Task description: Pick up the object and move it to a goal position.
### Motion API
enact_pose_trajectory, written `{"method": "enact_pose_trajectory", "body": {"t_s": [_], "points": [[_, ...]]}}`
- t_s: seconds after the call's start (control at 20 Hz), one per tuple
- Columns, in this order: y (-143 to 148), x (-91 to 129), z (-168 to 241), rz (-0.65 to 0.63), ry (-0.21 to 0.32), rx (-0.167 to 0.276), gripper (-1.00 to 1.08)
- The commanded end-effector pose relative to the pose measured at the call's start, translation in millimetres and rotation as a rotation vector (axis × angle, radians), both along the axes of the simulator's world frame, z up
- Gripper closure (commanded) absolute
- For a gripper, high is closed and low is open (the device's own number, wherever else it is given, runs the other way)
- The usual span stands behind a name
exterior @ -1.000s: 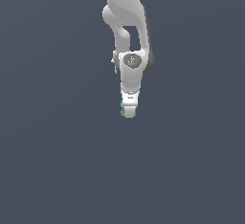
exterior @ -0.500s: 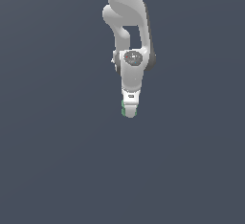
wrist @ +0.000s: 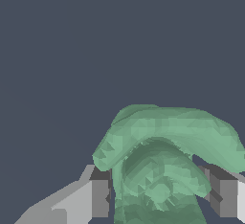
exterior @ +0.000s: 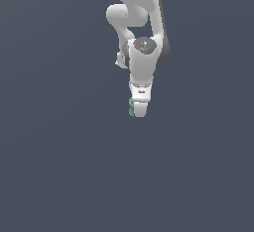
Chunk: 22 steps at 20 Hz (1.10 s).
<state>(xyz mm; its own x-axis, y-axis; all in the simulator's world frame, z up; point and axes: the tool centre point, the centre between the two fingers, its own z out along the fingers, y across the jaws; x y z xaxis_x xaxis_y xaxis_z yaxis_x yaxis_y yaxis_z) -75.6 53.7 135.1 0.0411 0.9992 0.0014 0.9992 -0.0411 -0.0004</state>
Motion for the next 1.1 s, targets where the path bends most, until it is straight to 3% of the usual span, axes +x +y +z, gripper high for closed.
{"method": "enact_pose_trajectory", "body": {"t_s": [0.0, 0.7, 1.05], "points": [[6.0, 5.6, 22.5, 0.001, 0.000, 0.001, 1.08], [39.2, 43.8, 158.6, 0.000, 0.000, 0.001, 1.08], [50.9, 60.0, 208.1, -0.001, 0.000, 0.000, 1.08]]}}
